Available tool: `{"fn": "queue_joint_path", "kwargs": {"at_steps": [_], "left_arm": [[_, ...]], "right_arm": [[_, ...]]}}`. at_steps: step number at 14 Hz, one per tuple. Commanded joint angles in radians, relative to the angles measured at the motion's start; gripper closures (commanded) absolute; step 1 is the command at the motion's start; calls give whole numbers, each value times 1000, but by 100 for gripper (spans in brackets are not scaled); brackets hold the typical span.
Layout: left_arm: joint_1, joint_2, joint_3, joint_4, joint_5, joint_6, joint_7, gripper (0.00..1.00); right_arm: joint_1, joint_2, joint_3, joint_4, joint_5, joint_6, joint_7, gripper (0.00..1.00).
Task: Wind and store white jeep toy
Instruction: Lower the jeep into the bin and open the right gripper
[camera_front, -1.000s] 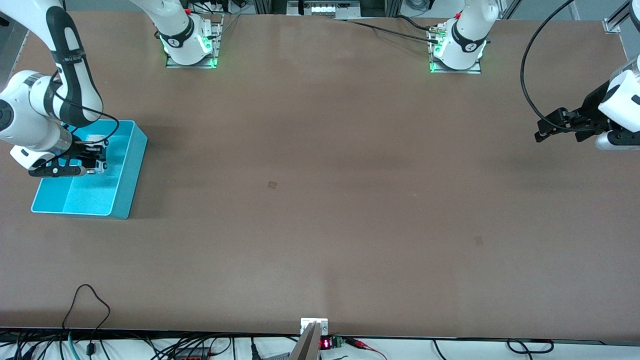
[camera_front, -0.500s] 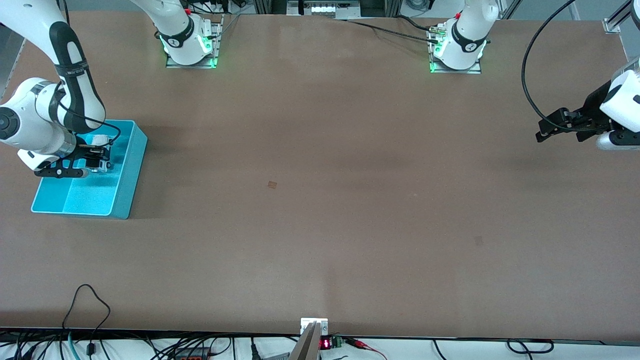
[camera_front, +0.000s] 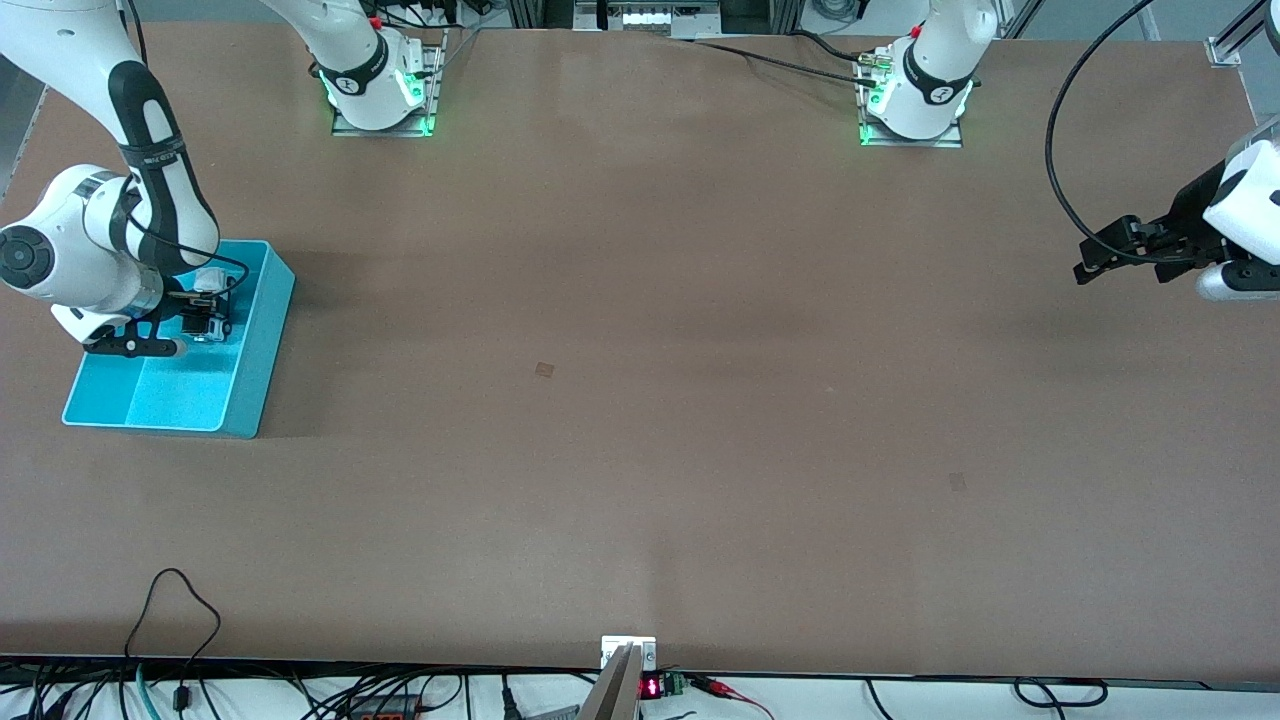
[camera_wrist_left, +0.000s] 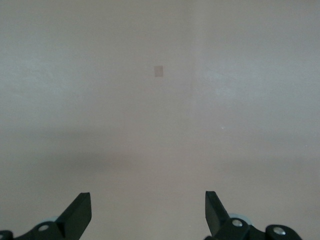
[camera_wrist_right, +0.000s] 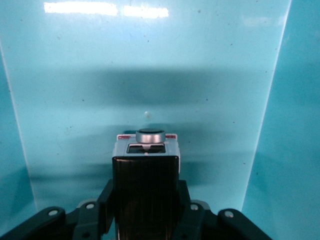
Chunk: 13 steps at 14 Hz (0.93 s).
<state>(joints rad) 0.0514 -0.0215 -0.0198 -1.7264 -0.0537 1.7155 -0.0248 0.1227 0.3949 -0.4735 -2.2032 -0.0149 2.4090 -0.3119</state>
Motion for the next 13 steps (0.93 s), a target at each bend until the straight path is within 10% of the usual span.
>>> {"fn": "queue_joint_path", "kwargs": {"at_steps": [1, 4, 13], "left_arm": [[-4, -9, 6, 7, -9, -17, 12, 0], [-4, -9, 6, 8, -9, -19, 12, 0], [-4, -11, 6, 7, -9, -19, 12, 0]], "right_arm": [[-11, -4, 13, 7, 13, -1, -3, 32], [-11, -8, 13, 7, 12, -5, -33, 1], [0, -148, 55, 187, 9, -268, -42, 0]]}}
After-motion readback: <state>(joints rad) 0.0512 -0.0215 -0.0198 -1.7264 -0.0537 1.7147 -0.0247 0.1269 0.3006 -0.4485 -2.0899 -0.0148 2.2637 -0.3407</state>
